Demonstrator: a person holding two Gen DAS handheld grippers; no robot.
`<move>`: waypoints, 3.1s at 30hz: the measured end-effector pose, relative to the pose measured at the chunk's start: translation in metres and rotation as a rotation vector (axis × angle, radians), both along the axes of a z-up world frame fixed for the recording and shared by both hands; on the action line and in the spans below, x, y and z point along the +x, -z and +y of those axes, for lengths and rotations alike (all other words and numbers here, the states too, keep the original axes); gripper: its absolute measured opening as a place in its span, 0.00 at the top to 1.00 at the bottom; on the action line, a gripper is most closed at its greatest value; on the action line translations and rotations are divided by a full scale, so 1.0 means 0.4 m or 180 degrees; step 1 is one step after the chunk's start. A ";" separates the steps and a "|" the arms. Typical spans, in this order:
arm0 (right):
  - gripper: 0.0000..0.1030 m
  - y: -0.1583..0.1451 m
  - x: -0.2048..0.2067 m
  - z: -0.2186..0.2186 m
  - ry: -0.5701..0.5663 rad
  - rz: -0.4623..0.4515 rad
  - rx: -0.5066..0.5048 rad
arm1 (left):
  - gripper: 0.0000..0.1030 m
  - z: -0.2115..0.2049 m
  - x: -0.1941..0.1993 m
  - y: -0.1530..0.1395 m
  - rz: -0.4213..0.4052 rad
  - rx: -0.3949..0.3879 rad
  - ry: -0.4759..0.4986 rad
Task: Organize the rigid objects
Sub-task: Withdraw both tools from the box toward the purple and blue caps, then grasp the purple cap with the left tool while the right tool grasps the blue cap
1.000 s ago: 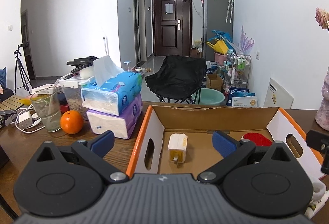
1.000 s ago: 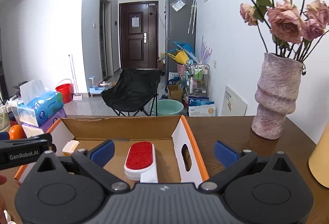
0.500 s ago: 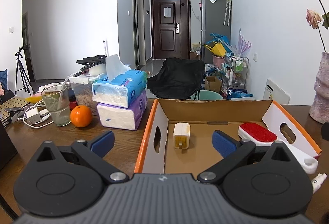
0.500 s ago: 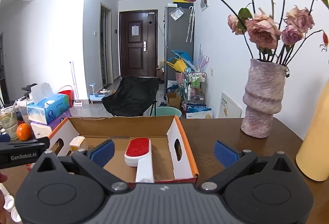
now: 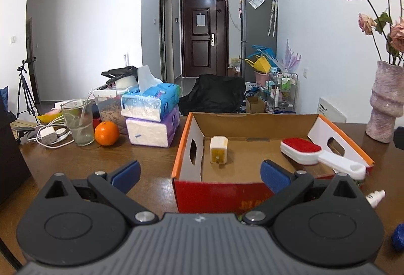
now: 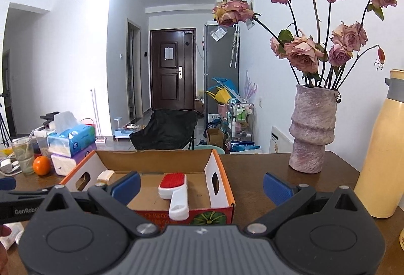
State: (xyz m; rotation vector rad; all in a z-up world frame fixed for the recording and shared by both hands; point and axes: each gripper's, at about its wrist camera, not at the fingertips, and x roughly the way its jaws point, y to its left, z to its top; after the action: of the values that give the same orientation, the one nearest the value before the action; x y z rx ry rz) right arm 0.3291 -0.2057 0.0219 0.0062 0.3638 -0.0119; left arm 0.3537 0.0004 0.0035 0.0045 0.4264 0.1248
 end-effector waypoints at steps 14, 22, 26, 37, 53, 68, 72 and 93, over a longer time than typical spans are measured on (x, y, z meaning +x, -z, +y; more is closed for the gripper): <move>0.00 0.036 -0.123 -0.011 0.0046 0.0076 -0.0134 | 0.00 0.011 -0.144 0.020 -0.0049 -0.0061 0.0053; 0.00 0.071 -0.203 -0.039 0.0162 0.0101 -0.0168 | 0.00 0.025 -0.200 0.055 0.0016 -0.0086 0.0075; 0.00 0.093 -0.232 -0.058 0.0238 0.0139 -0.0233 | 0.00 0.032 -0.220 0.074 0.0055 -0.0077 0.0073; 0.00 0.137 -0.301 -0.112 0.0354 0.0258 -0.0334 | 0.00 0.054 -0.245 0.094 0.0129 -0.0152 0.0055; 0.02 0.217 -0.170 -0.162 0.0183 0.0741 -0.0308 | 0.00 0.063 -0.215 0.126 0.0398 -0.0169 0.0034; 0.49 0.296 -0.066 -0.205 0.0252 0.1079 0.0021 | 0.00 0.085 -0.183 0.154 0.0611 -0.0169 0.0038; 0.49 0.280 -0.083 -0.197 0.0262 0.0919 -0.0021 | 0.00 0.078 -0.174 0.162 0.0668 -0.0157 0.0078; 0.49 0.253 -0.118 -0.156 0.0161 0.0706 0.0009 | 0.26 0.031 -0.112 0.220 0.0923 -0.0118 0.0228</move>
State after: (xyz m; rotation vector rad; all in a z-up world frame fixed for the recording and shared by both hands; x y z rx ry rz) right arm 0.2819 -0.2681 -0.0792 0.0170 0.5854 -0.0625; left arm 0.3089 0.0129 -0.0845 0.0013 0.7175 0.0454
